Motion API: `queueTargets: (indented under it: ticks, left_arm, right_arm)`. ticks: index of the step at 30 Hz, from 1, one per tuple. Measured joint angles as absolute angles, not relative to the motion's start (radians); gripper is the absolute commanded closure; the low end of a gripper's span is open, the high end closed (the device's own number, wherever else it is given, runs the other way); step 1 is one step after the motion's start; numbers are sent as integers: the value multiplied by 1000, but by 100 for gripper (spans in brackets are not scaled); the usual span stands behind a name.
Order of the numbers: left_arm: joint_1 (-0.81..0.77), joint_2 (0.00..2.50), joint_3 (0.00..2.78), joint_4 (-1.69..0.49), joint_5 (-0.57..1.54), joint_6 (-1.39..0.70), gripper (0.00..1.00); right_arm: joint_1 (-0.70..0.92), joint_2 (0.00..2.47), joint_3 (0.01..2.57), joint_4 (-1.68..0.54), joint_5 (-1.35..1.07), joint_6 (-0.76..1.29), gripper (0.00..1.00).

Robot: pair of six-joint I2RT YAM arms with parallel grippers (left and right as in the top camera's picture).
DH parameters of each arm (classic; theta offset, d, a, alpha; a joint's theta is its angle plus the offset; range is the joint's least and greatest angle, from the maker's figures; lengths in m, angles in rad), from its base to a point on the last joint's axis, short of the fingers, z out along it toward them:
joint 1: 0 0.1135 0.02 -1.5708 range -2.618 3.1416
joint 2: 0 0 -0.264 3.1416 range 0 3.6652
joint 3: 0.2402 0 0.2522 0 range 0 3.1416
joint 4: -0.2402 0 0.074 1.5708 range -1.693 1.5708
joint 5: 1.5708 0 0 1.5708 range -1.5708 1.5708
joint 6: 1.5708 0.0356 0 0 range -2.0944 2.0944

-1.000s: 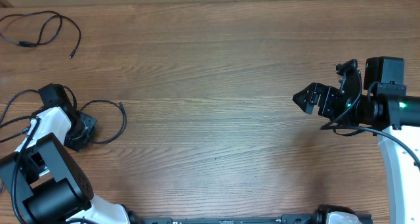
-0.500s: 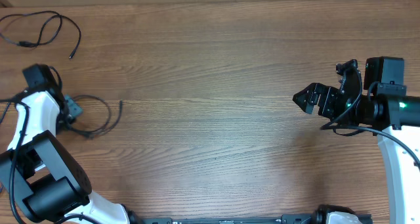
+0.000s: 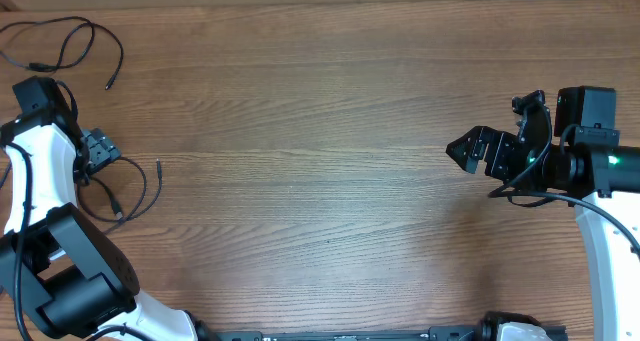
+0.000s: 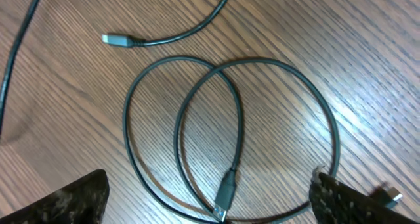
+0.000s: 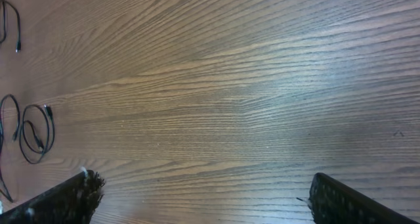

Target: Untangle cables

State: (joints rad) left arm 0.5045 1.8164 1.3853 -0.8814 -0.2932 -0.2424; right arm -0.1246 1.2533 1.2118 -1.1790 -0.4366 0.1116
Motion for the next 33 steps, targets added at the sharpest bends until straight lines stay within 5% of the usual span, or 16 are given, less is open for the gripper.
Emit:
queueTargets:
  ticks: [2, 6, 17, 22, 28, 33]
  left_arm:
    - [505, 1816, 1385, -892, -279, -237, 17]
    - [505, 1816, 1386, -896, -237, -237, 1]
    - [377, 1816, 1387, -1019, 606, -170, 0]
    - [115, 1816, 1386, -1071, 577, -119, 0]
    - [-315, 1786, 1385, -1028, 285, -265, 0]
    - [-533, 1422, 1383, -976, 99, -372, 0]
  right_arm:
    - [-125, 1253, 1212, -1179, -437, 111, 0]
    - [-125, 1253, 1212, -1179, -437, 112, 0]
    - [-125, 1253, 1212, -1180, -437, 111, 0]
    - [-125, 1253, 1212, -1180, -437, 112, 0]
    - [-125, 1253, 1212, -1179, -437, 112, 0]
    - [-125, 1253, 1212, -1180, -437, 112, 0]
